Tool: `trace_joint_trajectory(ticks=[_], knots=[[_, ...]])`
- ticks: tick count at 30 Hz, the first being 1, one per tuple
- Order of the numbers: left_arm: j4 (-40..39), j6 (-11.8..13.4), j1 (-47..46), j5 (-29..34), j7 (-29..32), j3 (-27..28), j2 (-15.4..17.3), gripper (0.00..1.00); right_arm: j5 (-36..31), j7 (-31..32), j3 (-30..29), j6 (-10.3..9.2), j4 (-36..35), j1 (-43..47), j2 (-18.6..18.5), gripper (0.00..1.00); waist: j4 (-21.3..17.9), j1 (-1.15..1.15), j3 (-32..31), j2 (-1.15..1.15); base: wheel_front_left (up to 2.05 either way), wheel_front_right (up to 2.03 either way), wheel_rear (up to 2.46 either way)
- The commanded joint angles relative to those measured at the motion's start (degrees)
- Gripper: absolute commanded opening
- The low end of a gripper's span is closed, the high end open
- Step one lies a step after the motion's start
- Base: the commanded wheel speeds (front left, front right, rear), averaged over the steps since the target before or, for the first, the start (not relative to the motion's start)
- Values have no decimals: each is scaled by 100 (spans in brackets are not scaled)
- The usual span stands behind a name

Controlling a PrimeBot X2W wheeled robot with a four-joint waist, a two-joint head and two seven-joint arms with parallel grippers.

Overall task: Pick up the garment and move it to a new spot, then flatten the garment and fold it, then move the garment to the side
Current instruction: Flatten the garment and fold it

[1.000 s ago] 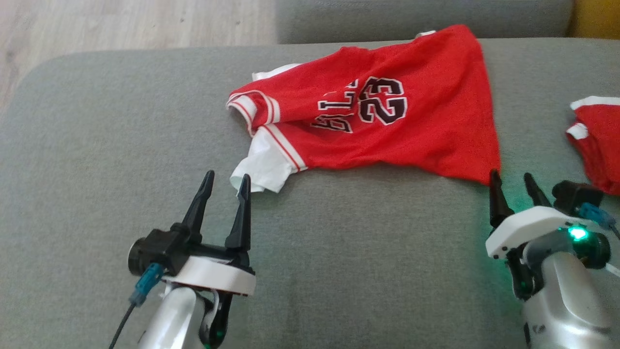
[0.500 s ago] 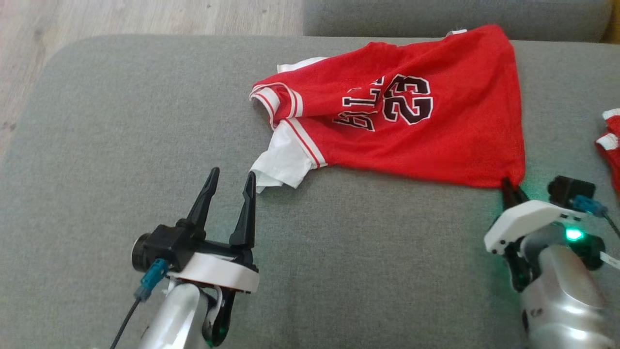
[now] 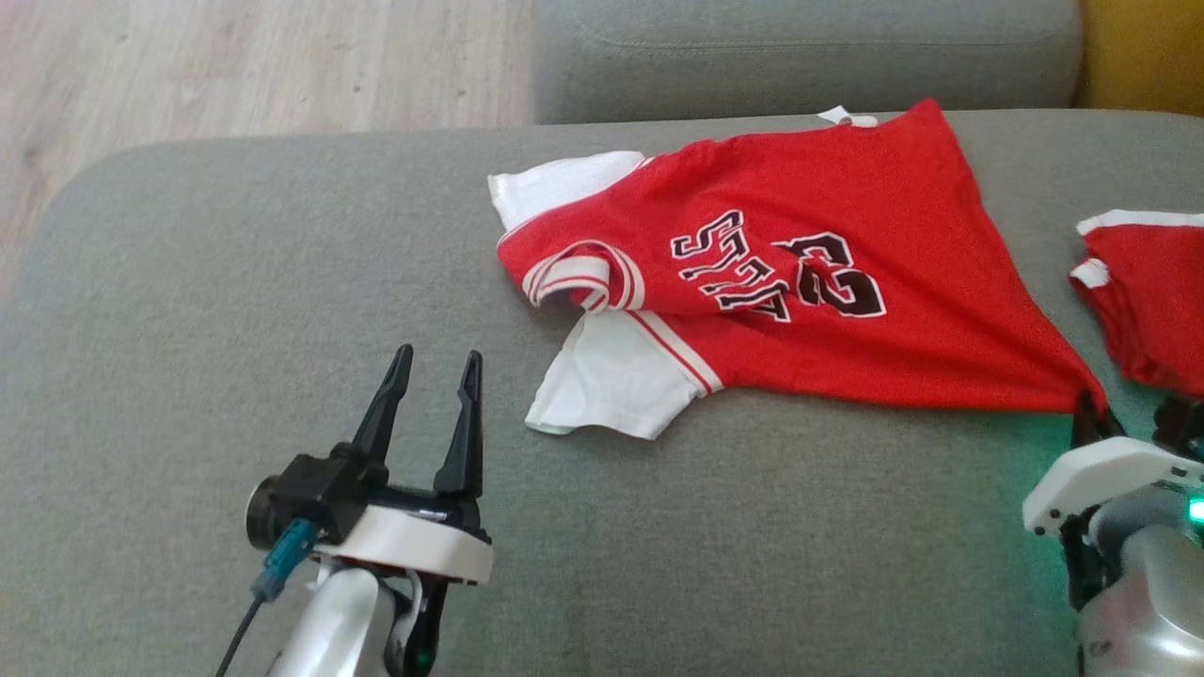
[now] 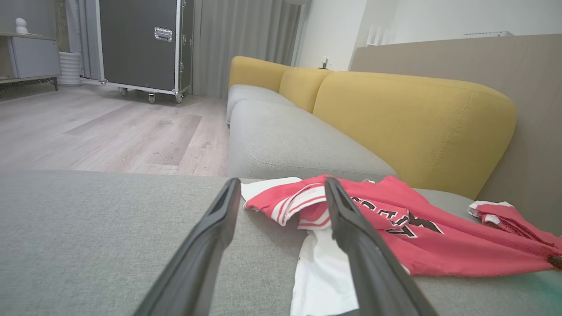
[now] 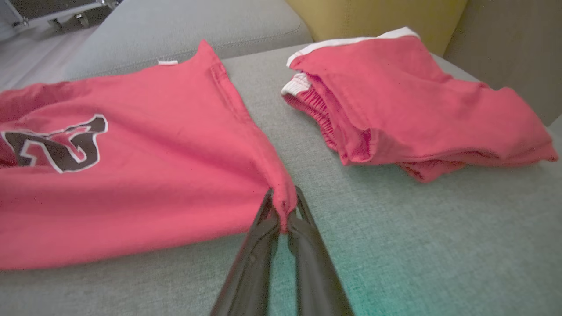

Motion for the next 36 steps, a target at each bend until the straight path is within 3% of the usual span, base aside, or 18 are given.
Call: trace_joint_trajectory(ticks=[1, 5, 9, 13, 16, 25, 36], knots=[[-147, 7, -117, 40, -29, 223, 37, 100, -87, -120, 76, 11, -284, -127, 74, 100, -102, 0, -76, 0, 0, 0, 0], [-141, -1, -89, 70, -29, 281, 37, 100, 56, -465, 344, 11, -484, -176, 219, 100, -201, 0, -118, 0, 0, 0, 0], [-171, -11, -51, 107, -29, 392, 37, 100, 590, -906, 1298, 11, -925, -38, 285, 100, -348, 0, -180, 0, 0, 0, 0], [-218, -22, 6, 72, -29, 428, 37, 100, 1393, -1039, 2300, 11, -1759, 463, 291, 100, -457, 0, -235, 0, 0, 0, 0], [-242, -20, 52, 33, -29, 407, 37, 100, 1720, -1050, 2661, 11, -2771, 1081, 292, 100, -528, 0, -245, 0, 0, 0, 0], [-87, -10, -101, -112, -29, 268, 37, 100, 1752, -1052, 2625, 11, -3384, 1413, 293, 100, -646, 0, -171, 0, 0, 0, 0], [1450, 325, -799, -508, 655, -306, 37, 100, 1755, -1053, 2692, 11, -3503, 1312, 294, 100, -838, 0, 206, 0, 0, 0, 0]])
